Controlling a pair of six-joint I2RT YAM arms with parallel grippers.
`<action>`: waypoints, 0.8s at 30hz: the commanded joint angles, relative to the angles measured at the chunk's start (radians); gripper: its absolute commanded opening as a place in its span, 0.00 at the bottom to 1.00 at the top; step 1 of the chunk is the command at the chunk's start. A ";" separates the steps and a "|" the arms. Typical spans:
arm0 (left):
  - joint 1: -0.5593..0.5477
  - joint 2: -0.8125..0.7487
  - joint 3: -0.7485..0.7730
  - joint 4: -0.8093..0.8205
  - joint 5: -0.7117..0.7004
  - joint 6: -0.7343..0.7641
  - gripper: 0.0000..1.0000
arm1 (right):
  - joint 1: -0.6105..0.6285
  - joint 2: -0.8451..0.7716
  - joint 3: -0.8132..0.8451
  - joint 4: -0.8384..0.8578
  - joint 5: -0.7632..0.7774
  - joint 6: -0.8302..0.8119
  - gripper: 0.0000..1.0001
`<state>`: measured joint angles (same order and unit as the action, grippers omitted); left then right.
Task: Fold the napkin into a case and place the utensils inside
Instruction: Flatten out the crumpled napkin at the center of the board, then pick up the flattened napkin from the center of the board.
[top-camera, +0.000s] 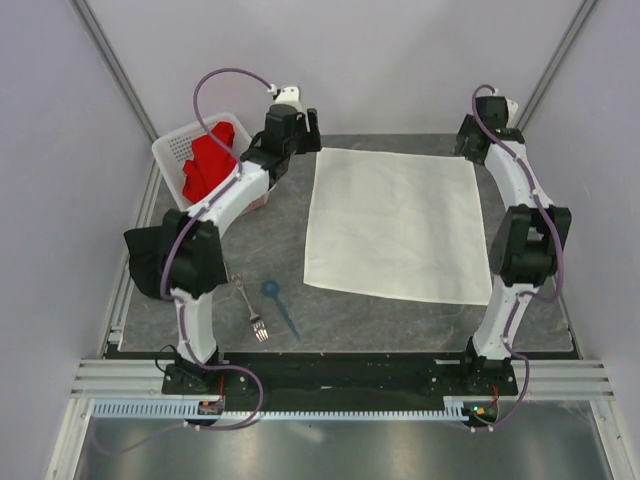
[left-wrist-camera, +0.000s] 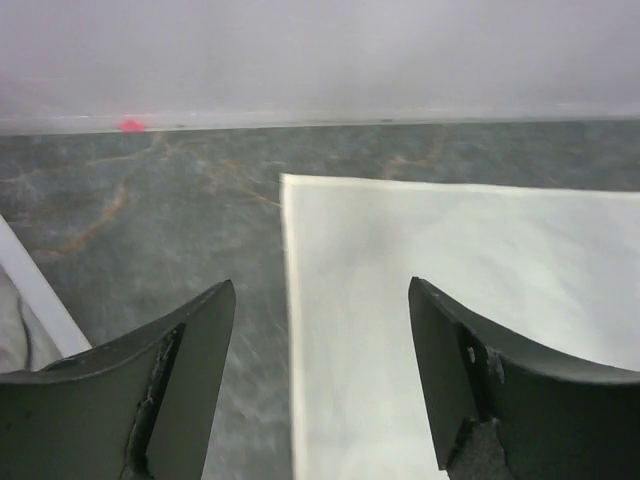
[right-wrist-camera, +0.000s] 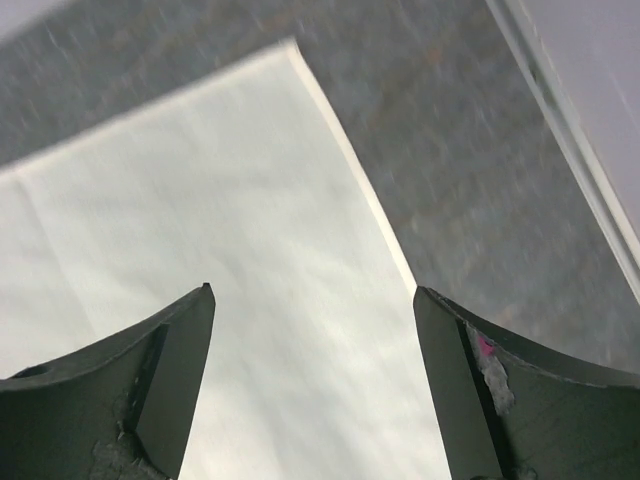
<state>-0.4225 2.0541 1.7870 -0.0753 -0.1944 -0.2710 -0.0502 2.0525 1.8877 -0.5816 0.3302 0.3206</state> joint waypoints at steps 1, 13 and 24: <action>-0.087 -0.267 -0.242 -0.115 0.105 -0.117 0.76 | -0.004 -0.219 -0.258 -0.142 -0.066 0.138 0.88; -0.162 -0.672 -0.713 -0.284 0.263 -0.235 0.71 | -0.027 -0.621 -0.864 -0.052 -0.025 0.198 0.62; -0.153 -0.811 -0.885 -0.309 0.321 -0.312 0.68 | 0.024 -0.533 -0.977 0.206 -0.186 0.114 0.30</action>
<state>-0.5819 1.3201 0.9825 -0.4236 0.0631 -0.4961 -0.0669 1.4647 0.8959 -0.5110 0.1864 0.4587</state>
